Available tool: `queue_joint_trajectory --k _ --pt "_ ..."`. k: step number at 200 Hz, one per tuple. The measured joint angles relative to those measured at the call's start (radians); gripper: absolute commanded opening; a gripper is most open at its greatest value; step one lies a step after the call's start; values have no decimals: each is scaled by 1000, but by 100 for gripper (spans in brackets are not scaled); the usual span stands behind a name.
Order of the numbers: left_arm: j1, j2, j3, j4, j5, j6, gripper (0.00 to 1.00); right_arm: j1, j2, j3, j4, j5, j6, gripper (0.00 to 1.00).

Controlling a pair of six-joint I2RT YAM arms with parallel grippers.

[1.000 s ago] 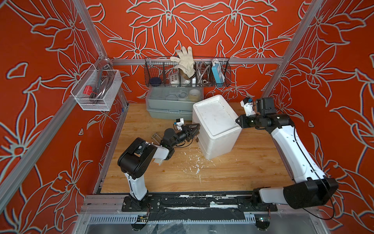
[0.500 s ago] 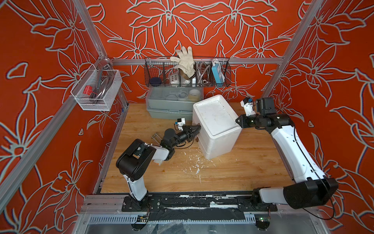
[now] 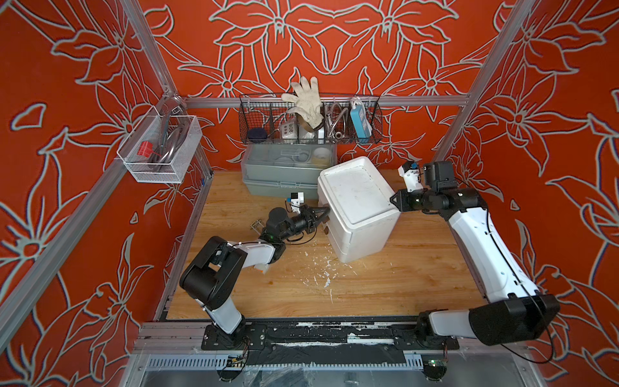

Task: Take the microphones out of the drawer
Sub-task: Open the drawer in the storage box.

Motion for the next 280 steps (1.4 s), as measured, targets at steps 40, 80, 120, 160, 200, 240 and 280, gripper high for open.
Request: queue_joint_trajectory --k 40,80,120,160,200,240,280 --pt "22 -57 -14 -97 9 62 0 0 0 0 0 5 1 0" --pt "48 -98 -60 -104 23 75 0 0 0 1 -1 10 2 0" --pt "89 -244 -110 -244 22 134 0 3 0 2 -1 18 4 0" --pt "116 -373 -113 -454 10 227 0 5 0 2 -1 26 6 0" --pt "146 -434 -140 -542 6 267 0 7 0 2 -1 32 9 0" --pt "172 -476 -175 -550 7 267 0 11 0 2 -1 43 10 0" --pt "192 -518 -181 -613 8 286 11 13 3 8 -6 47 11 11"
